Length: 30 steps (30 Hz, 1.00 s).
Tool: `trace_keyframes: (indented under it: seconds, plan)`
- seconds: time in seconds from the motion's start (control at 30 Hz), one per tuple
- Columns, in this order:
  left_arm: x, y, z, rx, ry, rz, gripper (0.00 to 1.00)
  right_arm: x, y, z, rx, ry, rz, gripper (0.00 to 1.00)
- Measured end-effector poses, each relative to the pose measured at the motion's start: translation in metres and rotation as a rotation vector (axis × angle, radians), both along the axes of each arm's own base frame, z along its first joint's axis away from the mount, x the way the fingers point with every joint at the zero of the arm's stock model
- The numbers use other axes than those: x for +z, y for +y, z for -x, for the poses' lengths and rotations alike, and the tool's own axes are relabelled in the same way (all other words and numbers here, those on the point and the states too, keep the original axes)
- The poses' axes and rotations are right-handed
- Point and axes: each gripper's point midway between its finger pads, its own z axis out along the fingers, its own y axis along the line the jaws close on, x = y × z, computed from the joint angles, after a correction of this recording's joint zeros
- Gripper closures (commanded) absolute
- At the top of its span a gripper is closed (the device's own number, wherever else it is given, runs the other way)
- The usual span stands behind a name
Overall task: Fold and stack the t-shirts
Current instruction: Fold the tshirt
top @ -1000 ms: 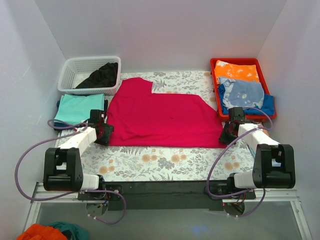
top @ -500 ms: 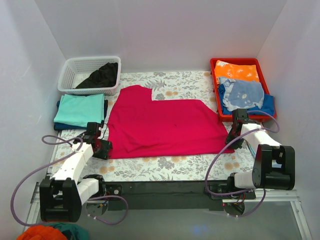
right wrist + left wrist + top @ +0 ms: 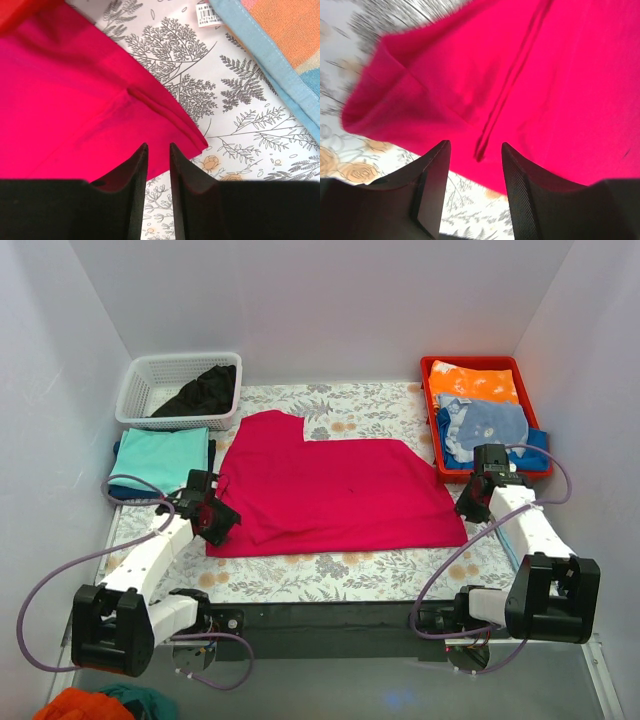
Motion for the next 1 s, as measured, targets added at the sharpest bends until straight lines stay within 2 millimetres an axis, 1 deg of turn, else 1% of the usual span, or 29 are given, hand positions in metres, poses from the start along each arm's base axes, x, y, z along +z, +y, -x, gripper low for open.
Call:
trace_keyframes:
  seconds: [0.2,0.33,0.47,0.5,0.6,0.7,0.73,0.9,1.0]
  plan:
    - [-0.013,-0.039,0.010,-0.198,0.044,-0.020,0.56,0.019,0.003,-0.010,0.010,-0.054,-0.011,0.67]
    - [-0.020,-0.053,0.012,-0.252,0.056,-0.023,0.57,0.022,0.003,-0.011,0.012,-0.062,-0.013,0.67]
    - [-0.024,-0.059,0.006,-0.259,0.046,-0.018,0.63,0.022,0.003,-0.008,0.014,-0.053,-0.013,0.67]
    - [-0.026,-0.059,0.005,-0.259,0.047,-0.018,0.68,0.023,0.003,-0.007,0.014,-0.053,-0.013,0.67]
    - [-0.032,-0.061,0.003,-0.256,0.062,-0.022,0.76,0.024,0.003,-0.007,0.014,-0.057,-0.013,0.67]
    - [-0.037,-0.061,0.004,-0.253,0.079,-0.026,0.92,0.025,0.003,-0.007,0.014,-0.061,-0.013,0.67]
    - [-0.038,-0.061,0.004,-0.253,0.081,-0.026,1.00,0.025,0.003,-0.007,0.014,-0.063,-0.012,0.67]
    - [-0.036,-0.061,0.003,-0.257,0.081,-0.028,1.00,0.027,0.003,-0.007,0.014,-0.071,-0.012,0.68]
    - [-0.027,-0.065,-0.005,-0.261,0.061,-0.025,1.00,0.027,0.003,-0.007,0.014,-0.071,-0.012,0.68]
